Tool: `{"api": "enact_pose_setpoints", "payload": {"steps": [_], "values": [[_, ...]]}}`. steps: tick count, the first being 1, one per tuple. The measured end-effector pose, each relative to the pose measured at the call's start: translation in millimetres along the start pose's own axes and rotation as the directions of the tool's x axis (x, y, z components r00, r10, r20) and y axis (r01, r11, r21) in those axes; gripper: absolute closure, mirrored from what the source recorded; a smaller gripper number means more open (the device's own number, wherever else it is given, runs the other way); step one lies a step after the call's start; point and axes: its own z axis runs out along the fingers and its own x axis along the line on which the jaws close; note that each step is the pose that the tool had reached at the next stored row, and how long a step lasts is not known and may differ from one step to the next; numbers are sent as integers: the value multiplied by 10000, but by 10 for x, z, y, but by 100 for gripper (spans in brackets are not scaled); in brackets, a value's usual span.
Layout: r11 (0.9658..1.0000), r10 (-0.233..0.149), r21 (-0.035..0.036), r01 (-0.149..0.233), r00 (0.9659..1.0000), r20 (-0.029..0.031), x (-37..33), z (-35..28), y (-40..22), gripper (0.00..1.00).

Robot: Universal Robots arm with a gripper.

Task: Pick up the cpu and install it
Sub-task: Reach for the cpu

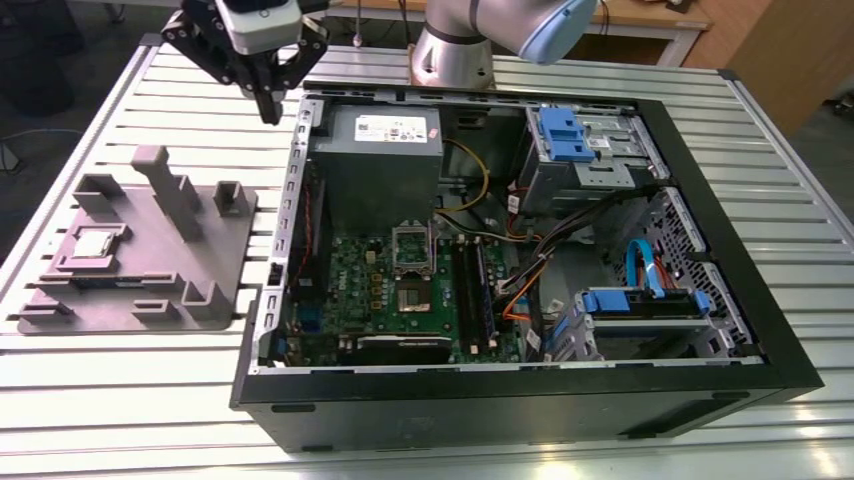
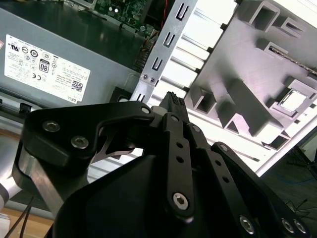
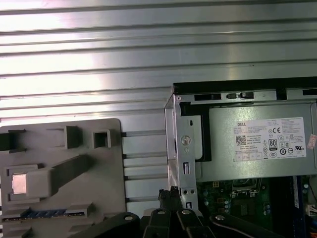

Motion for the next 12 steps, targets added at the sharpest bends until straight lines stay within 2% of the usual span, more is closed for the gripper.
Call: {"api": "enact_pose_setpoints", "payload": {"steps": [12], "values": [[10000,1,-1,-1,10000,0,32,20,-3,90]]}}
